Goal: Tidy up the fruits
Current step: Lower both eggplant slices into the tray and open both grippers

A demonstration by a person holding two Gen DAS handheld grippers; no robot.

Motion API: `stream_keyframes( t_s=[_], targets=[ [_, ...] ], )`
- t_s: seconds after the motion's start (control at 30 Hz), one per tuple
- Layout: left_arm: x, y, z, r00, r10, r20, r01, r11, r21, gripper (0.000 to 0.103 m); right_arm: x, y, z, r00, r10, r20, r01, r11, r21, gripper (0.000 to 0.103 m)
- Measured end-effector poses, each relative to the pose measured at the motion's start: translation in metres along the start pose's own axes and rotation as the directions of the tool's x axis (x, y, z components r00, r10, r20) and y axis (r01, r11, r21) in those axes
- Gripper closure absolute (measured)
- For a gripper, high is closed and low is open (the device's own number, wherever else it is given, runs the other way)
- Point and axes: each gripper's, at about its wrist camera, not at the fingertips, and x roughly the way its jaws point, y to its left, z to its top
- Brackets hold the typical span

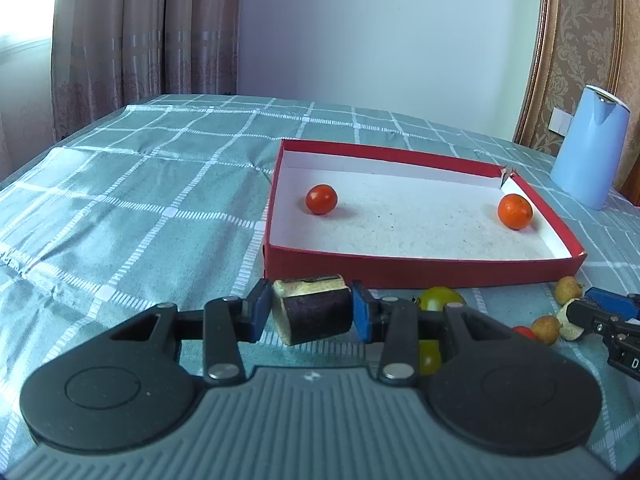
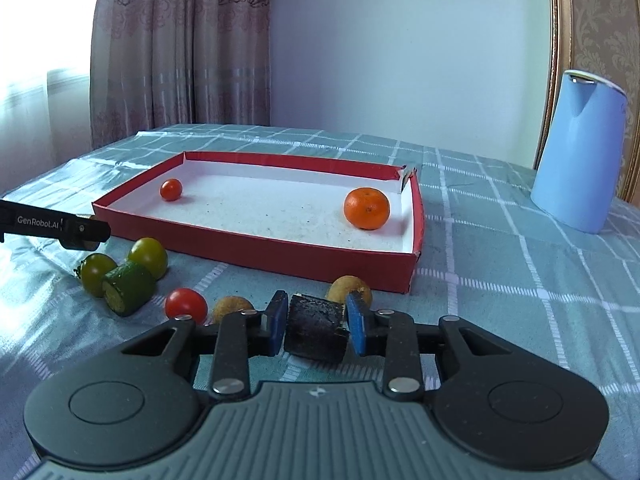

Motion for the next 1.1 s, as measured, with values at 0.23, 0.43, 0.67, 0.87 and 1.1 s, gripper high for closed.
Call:
stream_keyframes(
  t_s=[0.23, 0.43, 0.67, 0.87, 1.1],
  targets=[
    [-0.005, 0.004, 0.007, 1.0, -0.001, 0.024, 0.001, 1.0, 0.007, 0.065, -0.01, 0.002, 0.0, 0.998, -0.022, 0.052, 0.022, 1.0, -0.01, 0.074],
    [0.004, -0.004, 0.028, 0.999, 0.004, 0.046, -0.005, 0.999, 0.032, 0.065, -0.006, 0.011, 0.016, 0.996, -0.043, 0.074, 0.049, 0.995, -0.085, 0.074],
    [0.04, -0.024, 0.051, 1.0, 0.008, 0.028, -0.01, 0.998, 0.054, 0.064, 0.018, 0.019, 0.056, 0.992, -0.062, 0.113, 0.077, 0.989, -0.129, 0.074],
    [0.074, -0.03, 0.057, 0.999, 0.013, -0.038, -0.011, 0.998, 0.06, 0.064, 0.07, 0.022, 0.075, 0.994, -0.097, 0.045, 0.102, 0.986, -0.131, 0.074],
    [0.093, -0.025, 0.058, 0.997, 0.035, -0.065, -0.031, 0.998, 0.052, 0.065, 0.106, 0.025, 0.08, 0.994, -0.105, -0.014, 0.103, 0.987, -0.126, 0.074]
  ],
)
